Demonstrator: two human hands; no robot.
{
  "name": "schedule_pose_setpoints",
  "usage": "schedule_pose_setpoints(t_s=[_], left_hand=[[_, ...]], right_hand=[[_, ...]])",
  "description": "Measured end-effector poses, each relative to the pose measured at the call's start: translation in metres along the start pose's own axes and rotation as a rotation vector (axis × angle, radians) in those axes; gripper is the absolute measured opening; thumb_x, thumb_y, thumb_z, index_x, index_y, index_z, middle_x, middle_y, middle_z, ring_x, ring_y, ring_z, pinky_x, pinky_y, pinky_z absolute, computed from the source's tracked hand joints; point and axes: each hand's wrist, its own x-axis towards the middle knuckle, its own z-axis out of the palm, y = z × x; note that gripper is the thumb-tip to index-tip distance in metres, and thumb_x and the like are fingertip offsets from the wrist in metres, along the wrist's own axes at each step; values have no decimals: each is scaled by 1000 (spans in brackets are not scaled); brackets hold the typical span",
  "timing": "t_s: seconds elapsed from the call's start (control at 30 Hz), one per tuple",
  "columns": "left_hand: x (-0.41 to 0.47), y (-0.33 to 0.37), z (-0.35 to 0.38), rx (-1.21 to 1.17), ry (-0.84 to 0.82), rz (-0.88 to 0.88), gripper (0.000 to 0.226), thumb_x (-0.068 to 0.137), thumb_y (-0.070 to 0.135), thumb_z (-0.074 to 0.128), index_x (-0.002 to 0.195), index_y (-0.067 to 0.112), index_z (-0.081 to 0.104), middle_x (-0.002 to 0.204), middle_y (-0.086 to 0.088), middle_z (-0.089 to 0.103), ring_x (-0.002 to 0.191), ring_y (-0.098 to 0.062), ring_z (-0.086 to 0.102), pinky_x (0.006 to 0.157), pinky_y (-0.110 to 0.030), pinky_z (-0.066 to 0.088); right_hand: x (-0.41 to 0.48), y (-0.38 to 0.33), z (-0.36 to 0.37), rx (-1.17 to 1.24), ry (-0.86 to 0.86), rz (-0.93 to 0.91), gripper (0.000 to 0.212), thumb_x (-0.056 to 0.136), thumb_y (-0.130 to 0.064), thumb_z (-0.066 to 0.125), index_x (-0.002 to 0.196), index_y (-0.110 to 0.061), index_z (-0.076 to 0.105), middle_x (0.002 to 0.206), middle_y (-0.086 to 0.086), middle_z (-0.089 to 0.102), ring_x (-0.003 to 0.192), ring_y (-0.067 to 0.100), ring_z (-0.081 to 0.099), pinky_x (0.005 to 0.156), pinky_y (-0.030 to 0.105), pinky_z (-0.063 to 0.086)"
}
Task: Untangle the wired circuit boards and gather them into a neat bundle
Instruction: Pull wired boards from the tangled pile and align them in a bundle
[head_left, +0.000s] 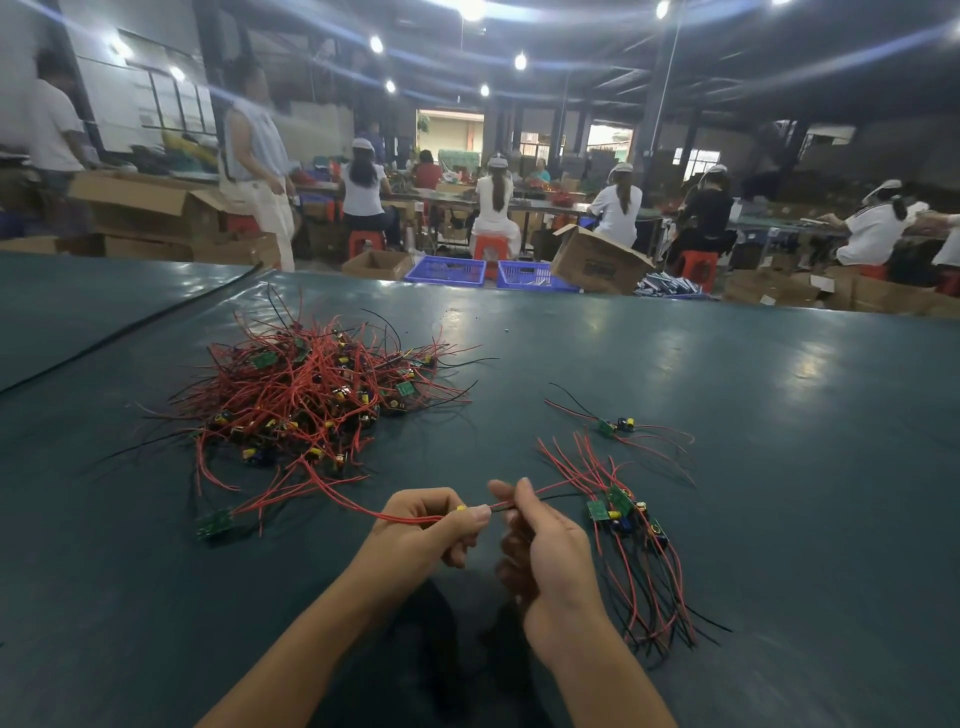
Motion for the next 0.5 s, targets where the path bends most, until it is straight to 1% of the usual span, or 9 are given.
schedule_pose_setpoints(t_s=[0.03,0.1,0.17,0.27,0.3,0.37,0.4,0.43,0.5], left_hand=[[1,2,-1,-10,9,-1,31,67,43,71,52,18,62,52,0,55,50,-11,51,54,-20,44],[1,4,-3,-22,19,-5,31,64,43,70,49,19,60,49,2,54,48,-11,49,53,-20,44],[1,5,-6,-45,53,-17,33,63,43,71,47,19,57,49,0,52,47,-12,48,52,-19,43],[2,6,-7,-107,151,-57,43,69,40,82,49,16,53,51,-4,50,49,-14,47,52,-22,43],[1,7,-7,-130,177,-73,44,70,40,80,50,15,51,52,-4,49,49,-14,47,52,-22,43],[2,10,-7,-173,204,-99,37,69,41,71,52,15,50,52,-5,49,48,-14,47,51,-22,43],[2,11,-7,-188,197,-113,35,70,40,68,52,15,51,52,-4,49,48,-14,47,50,-21,43],[2,11,-7,-203,174,-126,33,71,39,67,52,16,51,52,-4,49,48,-14,47,49,-20,43],[0,13,-6,-222,89,-145,31,72,38,65,52,18,53,53,-4,49,48,-12,46,49,-19,42]], right_hand=[[3,-3,-3,55,16,-9,32,96,-25,58,76,-10,78,54,-6,45,40,5,30,37,17,22],[9,-7,-9,132,53,-47,30,96,-22,58,76,-9,76,53,-7,46,37,4,26,34,15,19],[14,-11,-17,147,112,-108,26,96,-22,58,78,-10,73,55,-5,56,35,3,27,32,15,19],[17,-12,-23,103,172,-202,24,94,-25,62,77,-12,72,63,0,68,34,3,31,32,15,23],[16,-11,-23,98,166,-212,22,92,-27,64,77,-12,72,65,1,70,34,4,32,32,15,24],[12,-6,-17,72,129,-178,22,85,-35,69,82,-13,71,66,0,70,34,4,35,32,16,25],[10,-1,-13,33,102,-143,31,78,-43,71,86,-13,70,64,-2,68,35,4,36,33,16,26],[6,3,-9,-19,71,-110,44,70,-53,73,89,-14,69,61,-4,65,37,5,37,34,17,28],[0,12,-1,-119,-5,-49,68,55,-68,70,94,-11,67,57,-4,57,40,8,38,38,19,32]])
